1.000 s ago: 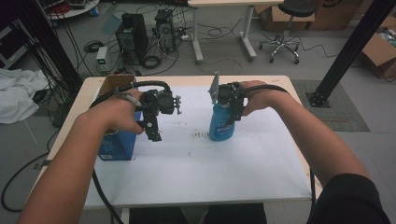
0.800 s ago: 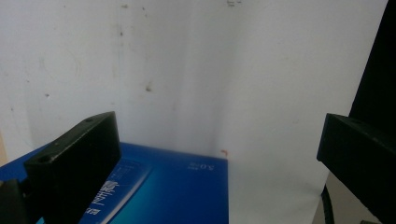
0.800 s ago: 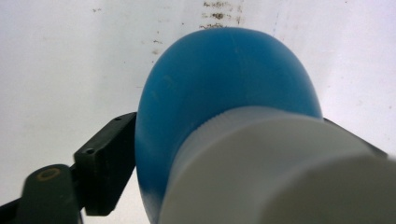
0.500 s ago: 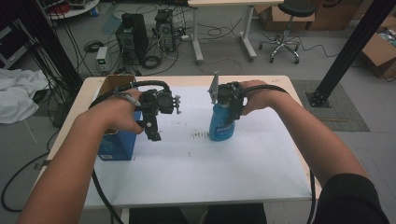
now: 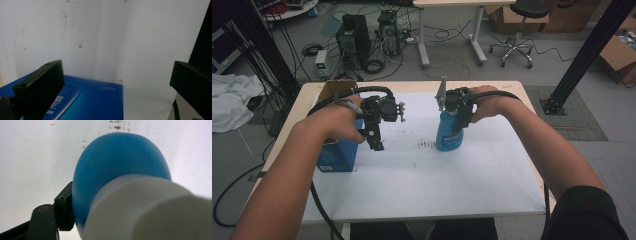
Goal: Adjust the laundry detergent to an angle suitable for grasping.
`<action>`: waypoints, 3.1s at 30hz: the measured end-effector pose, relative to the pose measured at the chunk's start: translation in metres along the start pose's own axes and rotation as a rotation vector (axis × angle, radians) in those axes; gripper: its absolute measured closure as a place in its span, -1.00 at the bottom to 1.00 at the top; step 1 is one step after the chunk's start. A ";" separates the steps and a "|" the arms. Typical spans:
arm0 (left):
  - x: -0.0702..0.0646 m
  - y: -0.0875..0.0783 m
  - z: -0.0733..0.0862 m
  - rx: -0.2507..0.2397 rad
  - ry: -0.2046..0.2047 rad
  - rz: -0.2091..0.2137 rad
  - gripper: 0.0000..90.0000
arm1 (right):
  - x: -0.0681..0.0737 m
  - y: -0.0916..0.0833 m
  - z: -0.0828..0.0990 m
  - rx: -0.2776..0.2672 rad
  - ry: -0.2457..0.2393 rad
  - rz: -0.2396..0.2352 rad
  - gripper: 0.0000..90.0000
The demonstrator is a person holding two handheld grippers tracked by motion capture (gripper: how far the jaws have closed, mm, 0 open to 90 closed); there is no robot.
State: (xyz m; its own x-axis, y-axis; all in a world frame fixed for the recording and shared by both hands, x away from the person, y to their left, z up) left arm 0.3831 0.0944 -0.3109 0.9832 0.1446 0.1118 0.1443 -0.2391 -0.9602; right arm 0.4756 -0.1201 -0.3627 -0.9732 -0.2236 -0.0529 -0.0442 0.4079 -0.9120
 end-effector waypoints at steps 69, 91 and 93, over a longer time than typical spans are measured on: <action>-0.014 -0.010 -0.014 0.005 0.046 -0.028 -0.99 | 0.017 -0.033 -0.004 0.022 0.348 0.147 -0.08; -0.018 -0.012 -0.015 0.008 0.051 -0.042 -0.99 | 0.021 -0.019 0.003 0.019 0.706 0.313 -0.08; -0.018 -0.011 -0.015 0.001 0.051 -0.043 -0.99 | 0.021 -0.018 0.003 0.016 0.706 0.308 -0.08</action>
State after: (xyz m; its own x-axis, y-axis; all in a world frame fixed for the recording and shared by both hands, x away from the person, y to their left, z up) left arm 0.3650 0.0799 -0.2983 0.9805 0.1052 0.1658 0.1864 -0.2325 -0.9546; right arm 0.4562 -0.1349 -0.3489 -0.8546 0.5179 -0.0378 0.2500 0.3465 -0.9041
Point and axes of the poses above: each handheld gripper's, and its own axes: y roughly forward along the jaws, z roughly out of its underside, x roughly to its left, the point moved 6 cm from there along y, roughly forward along the jaws, and after that the axes turned 15 degrees about -x, right-handed, at the moved point
